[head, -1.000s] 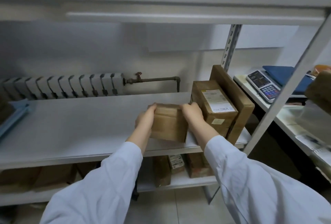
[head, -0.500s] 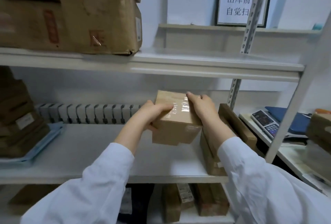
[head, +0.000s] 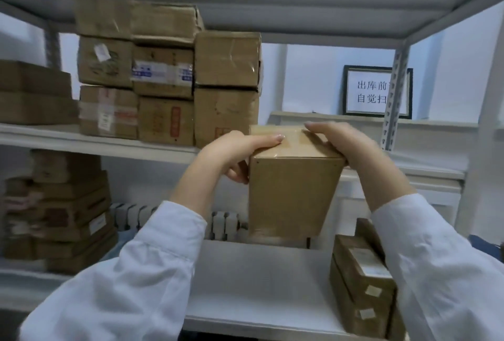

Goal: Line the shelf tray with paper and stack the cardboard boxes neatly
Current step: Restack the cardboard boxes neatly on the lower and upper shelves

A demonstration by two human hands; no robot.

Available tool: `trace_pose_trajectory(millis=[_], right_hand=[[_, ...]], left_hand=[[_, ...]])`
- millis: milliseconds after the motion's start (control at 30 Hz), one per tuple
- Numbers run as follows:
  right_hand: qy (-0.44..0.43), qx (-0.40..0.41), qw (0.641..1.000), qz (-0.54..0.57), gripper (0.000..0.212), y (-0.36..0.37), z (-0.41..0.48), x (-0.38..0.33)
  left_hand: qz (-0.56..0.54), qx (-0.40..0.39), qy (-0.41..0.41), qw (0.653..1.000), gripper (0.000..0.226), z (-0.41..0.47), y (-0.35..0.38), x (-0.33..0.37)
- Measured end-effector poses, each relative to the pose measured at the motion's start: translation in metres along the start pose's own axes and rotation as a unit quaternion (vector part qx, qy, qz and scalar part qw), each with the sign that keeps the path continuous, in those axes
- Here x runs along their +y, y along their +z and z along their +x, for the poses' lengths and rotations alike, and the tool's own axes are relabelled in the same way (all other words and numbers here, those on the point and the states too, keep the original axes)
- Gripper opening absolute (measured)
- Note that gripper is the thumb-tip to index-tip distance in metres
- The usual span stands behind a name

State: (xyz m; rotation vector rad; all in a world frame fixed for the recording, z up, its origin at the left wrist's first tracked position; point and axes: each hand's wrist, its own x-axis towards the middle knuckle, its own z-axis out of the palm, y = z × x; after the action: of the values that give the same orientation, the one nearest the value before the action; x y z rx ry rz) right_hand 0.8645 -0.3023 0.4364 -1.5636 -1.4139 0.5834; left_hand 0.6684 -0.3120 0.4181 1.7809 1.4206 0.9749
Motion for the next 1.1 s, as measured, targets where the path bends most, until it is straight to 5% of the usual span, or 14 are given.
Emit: trace_pose_trajectory(millis=[233,500,700,867,1100], right_hand=[[-0.162,0.164,0.973,-0.031,0.037,-0.046,-0.038,-0.081],[-0.317,0.336,0.886,-0.037,0.050,-0.064,-0.032,-0.120],[-0.388,0.309,0.866,0.067,0.064,-0.054,0.000,-0.137],[-0.398,0.286,0.868,0.082,0.065,-0.041,0.025,-0.159],[-0.330,0.221,0.913,0.087,0.066,-0.019,0.052,-0.193]], left_hand=[[-0.053,0.050,0.151,0.986,0.055,-0.020,-0.042,0.064],[-0.209,0.010,0.290,0.934,0.036,0.017,-0.055,0.108],[-0.244,0.026,0.370,0.896,0.051,0.046,-0.083,0.130],[-0.228,0.055,0.371,0.899,0.048,0.066,-0.109,0.135],[-0.263,0.093,0.339,0.898,0.046,0.091,-0.138,0.128]])
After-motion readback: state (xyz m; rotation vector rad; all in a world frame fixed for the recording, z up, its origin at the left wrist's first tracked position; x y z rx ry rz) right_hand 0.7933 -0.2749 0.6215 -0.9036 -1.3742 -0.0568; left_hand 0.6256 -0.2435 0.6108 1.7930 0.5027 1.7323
